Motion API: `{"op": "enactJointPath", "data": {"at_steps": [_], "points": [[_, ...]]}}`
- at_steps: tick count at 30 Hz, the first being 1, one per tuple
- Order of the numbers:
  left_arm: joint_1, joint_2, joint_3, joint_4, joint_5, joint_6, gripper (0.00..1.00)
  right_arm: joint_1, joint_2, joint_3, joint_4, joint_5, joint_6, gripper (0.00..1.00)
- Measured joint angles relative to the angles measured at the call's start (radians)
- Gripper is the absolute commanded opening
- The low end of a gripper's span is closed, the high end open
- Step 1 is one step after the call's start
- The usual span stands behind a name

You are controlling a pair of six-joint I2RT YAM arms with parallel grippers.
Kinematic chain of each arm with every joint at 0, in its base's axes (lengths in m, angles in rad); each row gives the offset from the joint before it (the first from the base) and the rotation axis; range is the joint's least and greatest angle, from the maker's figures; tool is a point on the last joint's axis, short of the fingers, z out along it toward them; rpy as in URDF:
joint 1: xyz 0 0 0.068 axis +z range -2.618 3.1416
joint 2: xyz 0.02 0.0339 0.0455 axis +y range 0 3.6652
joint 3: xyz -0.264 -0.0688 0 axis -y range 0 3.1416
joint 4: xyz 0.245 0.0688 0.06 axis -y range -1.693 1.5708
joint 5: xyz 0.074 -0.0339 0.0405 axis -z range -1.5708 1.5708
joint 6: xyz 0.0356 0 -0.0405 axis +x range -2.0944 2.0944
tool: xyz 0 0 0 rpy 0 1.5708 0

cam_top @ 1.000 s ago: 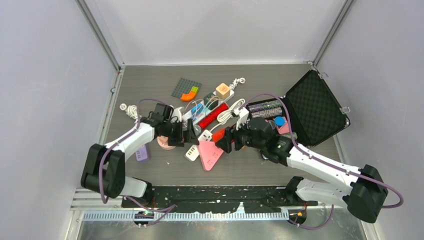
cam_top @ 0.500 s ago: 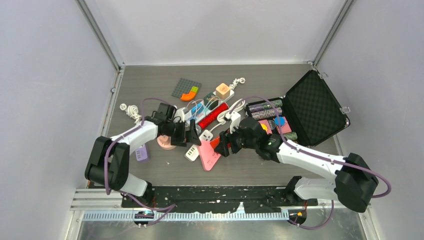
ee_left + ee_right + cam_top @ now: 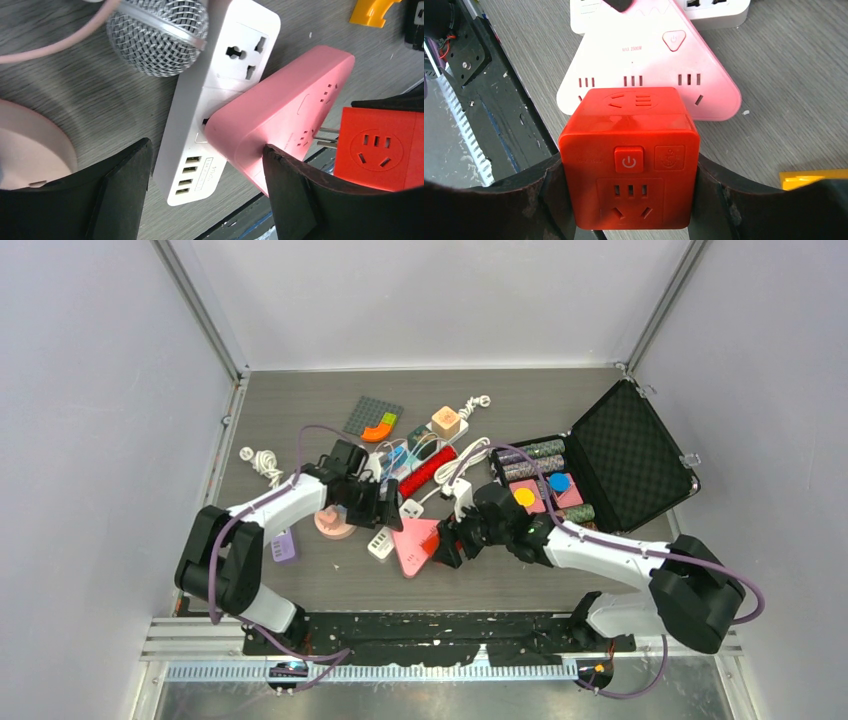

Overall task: Insert the plug
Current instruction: Insert the plug into the socket.

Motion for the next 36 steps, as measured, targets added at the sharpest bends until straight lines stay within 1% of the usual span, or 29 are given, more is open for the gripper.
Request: {"op": "enactJointPath", "data": {"at_steps": [4,6,10,14,18,22,29,36], "points": [[-0.035,0.003,0.014,-0.008,-0.027,0.008,0.75,0.0,0.028,0.01,-0.007,-0.012,0.0,0.05],[-0.046,0.008,0.022,-0.013,-0.031,0.007,0.75,0.0,0.05,0.039,-0.04,-0.015,0.0,0.05],[-0.071,0.019,0.032,-0.018,-0.041,0.006,0.71,0.0,0.106,0.153,-0.14,-0.014,-0.001,0.06],[-0.1,0.025,0.039,-0.018,-0.061,0.006,0.69,0.0,0.112,0.232,-0.183,-0.007,-0.002,0.05],[-0.113,0.025,0.043,-0.019,-0.082,0.005,0.66,0.0,0.114,0.238,-0.203,-0.007,-0.004,0.05],[-0.12,0.021,0.046,-0.022,-0.097,0.002,0.66,0.0,0.12,0.222,-0.208,-0.007,-0.004,0.05],[-0.125,0.014,0.046,-0.022,-0.11,-0.011,0.66,0.0,0.12,0.147,-0.182,-0.013,-0.004,0.06],[-0.127,0.013,0.045,-0.022,-0.115,-0.016,0.65,0.0,0.12,0.133,-0.132,-0.027,-0.003,0.05]]}}
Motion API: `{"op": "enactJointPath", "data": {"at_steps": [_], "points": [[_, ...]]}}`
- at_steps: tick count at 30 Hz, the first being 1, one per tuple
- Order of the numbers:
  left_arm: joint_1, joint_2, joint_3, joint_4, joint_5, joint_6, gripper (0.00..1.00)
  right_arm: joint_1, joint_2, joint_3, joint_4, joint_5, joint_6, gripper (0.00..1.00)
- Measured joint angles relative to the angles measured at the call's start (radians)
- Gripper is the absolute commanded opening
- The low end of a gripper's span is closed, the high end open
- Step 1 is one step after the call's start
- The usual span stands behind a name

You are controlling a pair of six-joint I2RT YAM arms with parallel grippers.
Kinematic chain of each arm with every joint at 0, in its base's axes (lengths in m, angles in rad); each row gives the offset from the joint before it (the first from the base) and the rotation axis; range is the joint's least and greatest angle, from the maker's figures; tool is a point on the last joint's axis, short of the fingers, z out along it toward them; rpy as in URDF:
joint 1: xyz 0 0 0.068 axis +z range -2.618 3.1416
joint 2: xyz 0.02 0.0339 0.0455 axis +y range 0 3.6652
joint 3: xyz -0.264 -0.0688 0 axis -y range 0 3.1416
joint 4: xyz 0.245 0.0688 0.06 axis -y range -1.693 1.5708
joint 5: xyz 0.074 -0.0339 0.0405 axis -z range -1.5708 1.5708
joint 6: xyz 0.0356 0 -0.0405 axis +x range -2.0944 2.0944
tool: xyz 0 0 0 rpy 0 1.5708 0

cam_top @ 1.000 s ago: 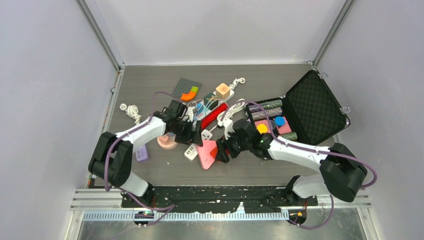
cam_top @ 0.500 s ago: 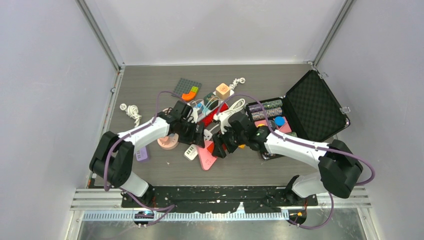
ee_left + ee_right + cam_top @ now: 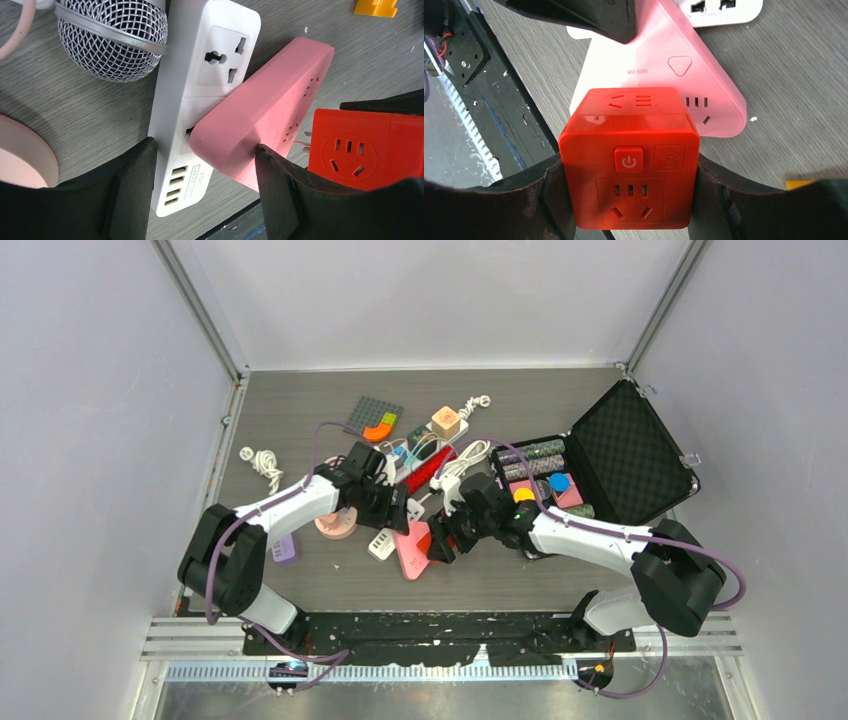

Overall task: Insert the plug
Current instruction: Insert the plug into the socket.

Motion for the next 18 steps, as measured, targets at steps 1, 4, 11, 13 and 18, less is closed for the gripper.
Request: {"op": "enactJointPath", "data": {"at_steps": [1,4,11,13,18], "points": [[-0.002,-0.001,0.0,0.0,-0.002,-0.001,0.65,0.0,0.0,0.0,0.01,-0.002,0.0,0.05],[-0.008,-0.006,0.0,0.0,-0.014,0.0,0.65,0.0,0.0,0.0,0.031,-0.004,0.001,0.05],[-0.023,-0.01,0.0,0.0,-0.035,-0.001,0.65,0.0,0.014,0.0,0.046,-0.003,-0.001,0.05],[-0.025,-0.011,0.0,0.0,-0.039,-0.001,0.65,0.0,0.021,-0.001,0.046,-0.001,-0.003,0.05],[-0.031,-0.012,0.002,-0.001,-0.049,-0.003,0.64,0.002,0.026,-0.007,0.041,0.001,-0.015,0.05]]}}
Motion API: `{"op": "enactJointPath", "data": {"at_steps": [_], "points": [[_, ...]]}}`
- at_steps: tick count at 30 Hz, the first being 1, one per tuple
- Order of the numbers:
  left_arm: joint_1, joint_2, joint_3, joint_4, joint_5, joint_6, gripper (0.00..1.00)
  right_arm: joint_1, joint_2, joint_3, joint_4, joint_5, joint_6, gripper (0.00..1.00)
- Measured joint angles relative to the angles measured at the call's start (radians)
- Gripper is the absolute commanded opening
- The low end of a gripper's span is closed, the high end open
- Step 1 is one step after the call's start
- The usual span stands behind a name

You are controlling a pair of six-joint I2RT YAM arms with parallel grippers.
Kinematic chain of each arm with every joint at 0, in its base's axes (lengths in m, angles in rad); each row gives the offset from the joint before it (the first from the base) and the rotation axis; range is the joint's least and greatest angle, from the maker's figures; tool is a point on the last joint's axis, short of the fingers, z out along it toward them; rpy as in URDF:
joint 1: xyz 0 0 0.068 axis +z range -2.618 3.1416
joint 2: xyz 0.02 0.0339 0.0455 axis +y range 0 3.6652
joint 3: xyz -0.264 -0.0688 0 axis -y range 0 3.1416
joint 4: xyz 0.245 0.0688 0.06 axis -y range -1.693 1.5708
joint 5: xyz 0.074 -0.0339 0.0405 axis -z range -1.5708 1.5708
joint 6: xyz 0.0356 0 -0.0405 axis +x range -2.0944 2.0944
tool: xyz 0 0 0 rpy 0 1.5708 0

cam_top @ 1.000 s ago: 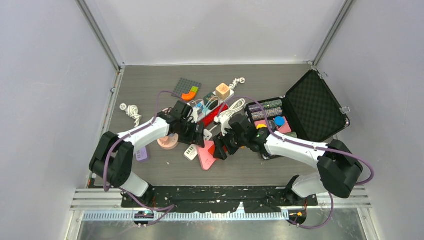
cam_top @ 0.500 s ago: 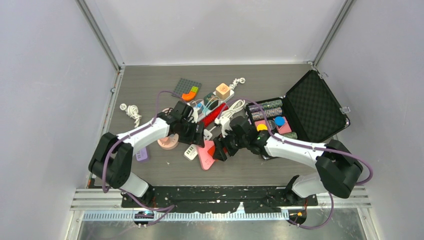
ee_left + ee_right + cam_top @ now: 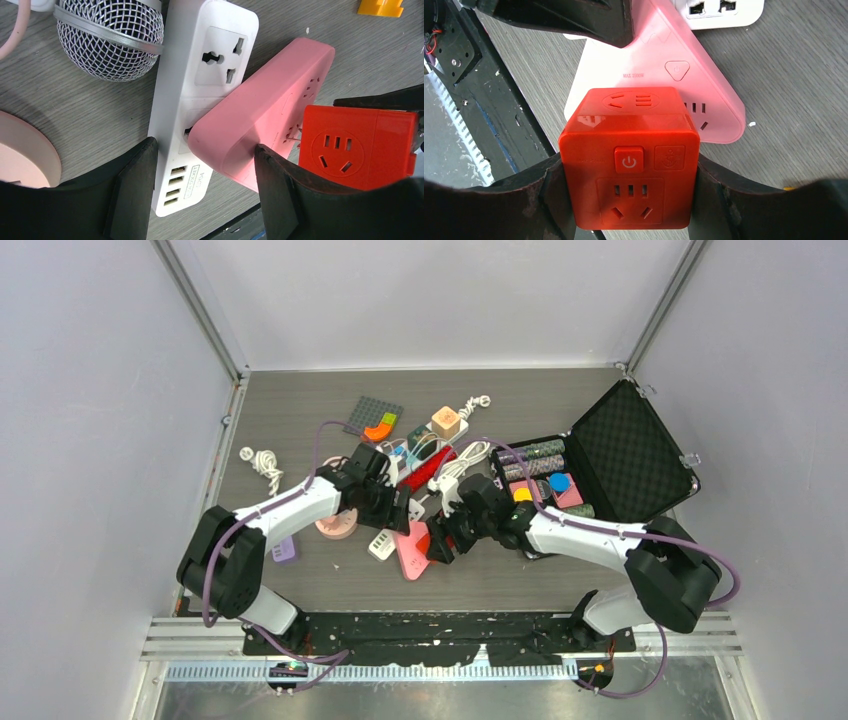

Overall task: Insert the plug
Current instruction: Insert the plug into the socket.

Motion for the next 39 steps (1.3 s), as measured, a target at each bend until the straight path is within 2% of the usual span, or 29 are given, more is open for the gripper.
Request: {"op": "enactJointPath", "data": {"at_steps": [39], "points": [[-0.013,-0.002,0.005,-0.003,-0.027,-0.006,0.63,0.026,-0.034,-0.053,0.075,0.099,0.06,0.05]]}}
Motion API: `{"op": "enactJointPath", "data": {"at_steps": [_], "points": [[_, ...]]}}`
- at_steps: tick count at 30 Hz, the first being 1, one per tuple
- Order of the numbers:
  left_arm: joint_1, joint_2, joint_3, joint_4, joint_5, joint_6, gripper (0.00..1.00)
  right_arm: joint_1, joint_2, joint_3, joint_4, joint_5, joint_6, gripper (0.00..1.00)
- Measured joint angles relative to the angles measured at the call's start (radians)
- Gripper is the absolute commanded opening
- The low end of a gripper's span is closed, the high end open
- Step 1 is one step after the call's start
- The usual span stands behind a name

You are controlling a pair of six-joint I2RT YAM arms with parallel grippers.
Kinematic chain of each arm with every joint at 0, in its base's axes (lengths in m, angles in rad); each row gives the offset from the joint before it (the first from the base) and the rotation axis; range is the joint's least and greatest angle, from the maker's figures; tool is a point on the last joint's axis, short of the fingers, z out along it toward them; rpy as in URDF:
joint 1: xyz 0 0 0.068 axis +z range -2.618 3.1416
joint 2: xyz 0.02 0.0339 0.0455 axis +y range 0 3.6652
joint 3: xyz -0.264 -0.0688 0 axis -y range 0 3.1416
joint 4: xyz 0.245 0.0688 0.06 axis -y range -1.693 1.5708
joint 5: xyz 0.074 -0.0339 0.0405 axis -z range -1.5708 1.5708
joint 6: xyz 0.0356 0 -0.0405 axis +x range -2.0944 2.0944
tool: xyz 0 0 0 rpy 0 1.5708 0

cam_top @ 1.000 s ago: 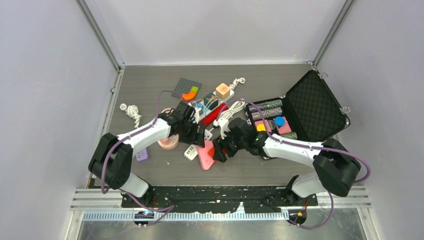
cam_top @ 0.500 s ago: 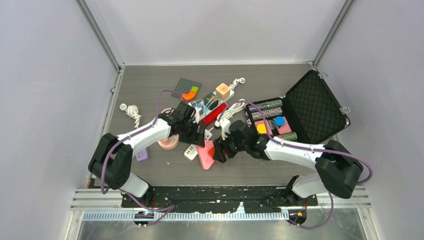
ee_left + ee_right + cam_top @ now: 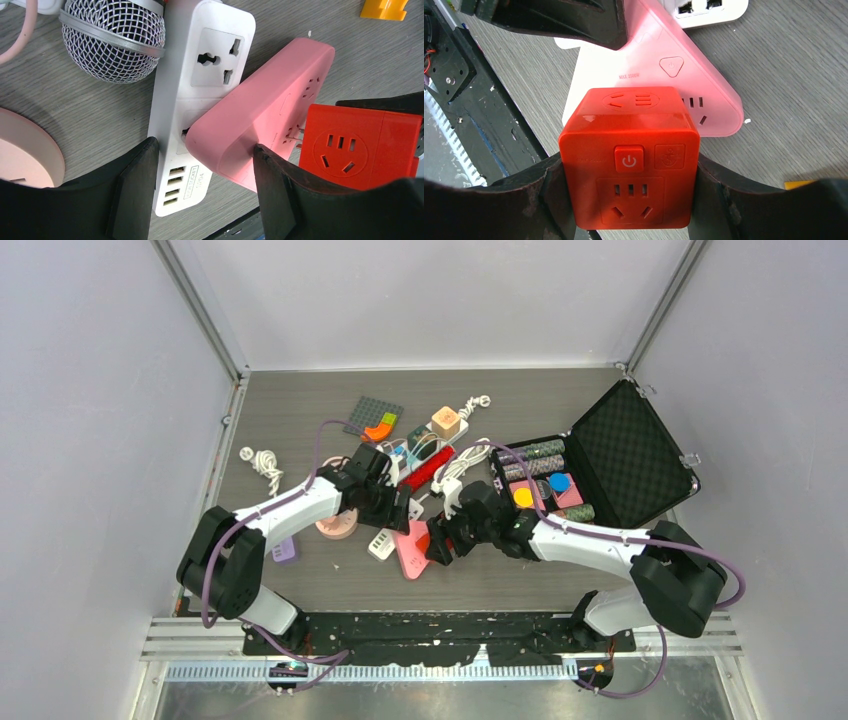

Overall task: Insert the plug
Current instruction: Insert the plug into the socket.

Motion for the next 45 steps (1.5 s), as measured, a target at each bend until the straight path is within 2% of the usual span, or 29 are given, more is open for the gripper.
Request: {"op": "enactJointPath", "data": {"at_steps": [8,18,25,33,45], "points": [[-0.001,0.0,0.001,-0.001,-0.003,-0.006,0.63,0.005,0.001,-0.001,0.005,0.005,-0.003,0.05],[-0.001,0.0,0.007,-0.003,-0.032,-0.005,0.62,0.1,0.006,-0.016,0.079,0.143,-0.064,0.05],[-0.001,0.0,0.01,-0.002,-0.041,-0.005,0.61,0.117,0.016,-0.016,0.094,0.188,-0.051,0.05],[-0.001,0.0,0.012,-0.002,-0.046,0.003,0.61,0.106,0.016,0.008,0.015,0.17,-0.013,0.05],[-0.003,0.005,0.017,-0.003,-0.045,0.014,0.61,0.003,0.053,0.103,-0.17,0.036,-0.016,0.05]]}}
